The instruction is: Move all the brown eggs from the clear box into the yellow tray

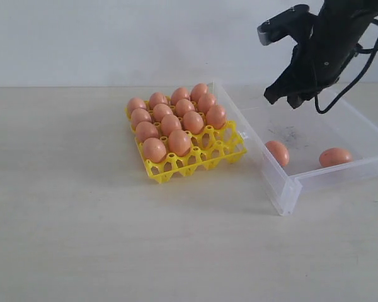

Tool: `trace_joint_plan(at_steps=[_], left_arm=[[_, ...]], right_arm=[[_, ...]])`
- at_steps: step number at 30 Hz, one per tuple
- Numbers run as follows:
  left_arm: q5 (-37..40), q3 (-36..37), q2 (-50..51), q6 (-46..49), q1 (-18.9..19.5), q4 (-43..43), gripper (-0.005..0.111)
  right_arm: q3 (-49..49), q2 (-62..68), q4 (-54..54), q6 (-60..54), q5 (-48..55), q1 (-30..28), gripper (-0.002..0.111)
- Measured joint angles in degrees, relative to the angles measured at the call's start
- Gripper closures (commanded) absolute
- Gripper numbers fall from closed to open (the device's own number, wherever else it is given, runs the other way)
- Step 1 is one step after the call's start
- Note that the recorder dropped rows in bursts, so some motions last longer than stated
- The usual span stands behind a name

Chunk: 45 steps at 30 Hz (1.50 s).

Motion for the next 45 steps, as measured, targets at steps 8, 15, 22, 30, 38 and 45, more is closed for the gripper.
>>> trace_joint_plan(at_steps=[8,15,22,30,38,45], left_arm=[[0.0,0.0,0.0,0.0,0.0,0.0,0.103],[0.0,0.0,0.0,0.0,0.0,0.0,0.103],[0.0,0.0,0.0,0.0,0.0,0.0,0.103],[0.0,0.0,0.0,0.0,0.0,0.0,0.103],[0.0,0.0,0.0,0.0,0.0,0.0,0.103],[0.0,0.0,0.0,0.0,0.0,0.0,0.103]], right_arm=[[-8.8,10.5,4.5,7.0,12.2,0.0,0.05],[-15.1,18.2,4.2,5.7,11.5,0.0,0.05],[-16.1,20.3,6.1,2.7,13.8,0.0,0.05],[-16.3,20.3,6.3,8.9,15.5,0.0,0.05],[-16.3,20.3,5.6,12.8,15.2,0.0,0.05],[-16.4,18.3,-0.3,-1.7,13.3,0.0,0.05]])
